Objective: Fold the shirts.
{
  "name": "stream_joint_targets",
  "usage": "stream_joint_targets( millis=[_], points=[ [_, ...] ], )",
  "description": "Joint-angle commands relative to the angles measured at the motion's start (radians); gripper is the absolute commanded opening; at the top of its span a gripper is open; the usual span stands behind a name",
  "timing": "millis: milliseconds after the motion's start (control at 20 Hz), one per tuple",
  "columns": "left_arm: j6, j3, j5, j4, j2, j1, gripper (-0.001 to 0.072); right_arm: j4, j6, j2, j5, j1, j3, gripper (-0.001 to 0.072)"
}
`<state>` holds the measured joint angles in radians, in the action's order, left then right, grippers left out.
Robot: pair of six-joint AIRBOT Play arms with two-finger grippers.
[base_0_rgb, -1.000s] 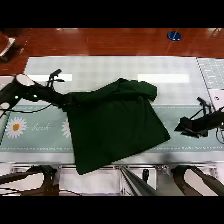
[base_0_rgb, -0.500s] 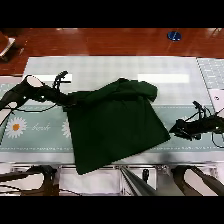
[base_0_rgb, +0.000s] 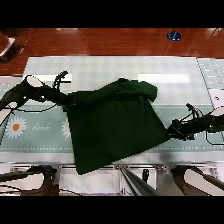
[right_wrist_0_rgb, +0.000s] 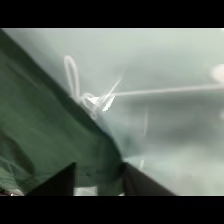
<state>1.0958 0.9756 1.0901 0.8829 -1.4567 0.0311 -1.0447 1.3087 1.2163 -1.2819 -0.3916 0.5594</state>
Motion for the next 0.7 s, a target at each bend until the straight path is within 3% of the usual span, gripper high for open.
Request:
stream_joint_targets(
  millis=[0,50,100,400,650],
  points=[
    [0.010,0.000,0.002,0.000,0.001,0.000,0.0019,0.045,-0.048,0.041,0.016,0.060,0.003,0.0183],
    [0.016,0.000,0.004,0.000,0.003,-0.003,0.0019,0.053,-0.080,0.041,0.013,0.081,0.015,0.0039],
    [0.015,0.006,0.021,0.001,0.006,-0.015,0.0019,0.053,-0.092,0.041,0.006,0.090,0.037,0.0021],
    [0.016,0.025,0.101,-0.004,0.149,-0.225,0.0019,-0.008,-0.012,0.080,-0.001,-0.002,0.422,0.0020],
    [0.058,-0.121,0.123,-0.053,0.342,-0.245,0.0019,0.061,0.097,0.363,-0.055,0.043,1.009,0.0020]
  ],
)
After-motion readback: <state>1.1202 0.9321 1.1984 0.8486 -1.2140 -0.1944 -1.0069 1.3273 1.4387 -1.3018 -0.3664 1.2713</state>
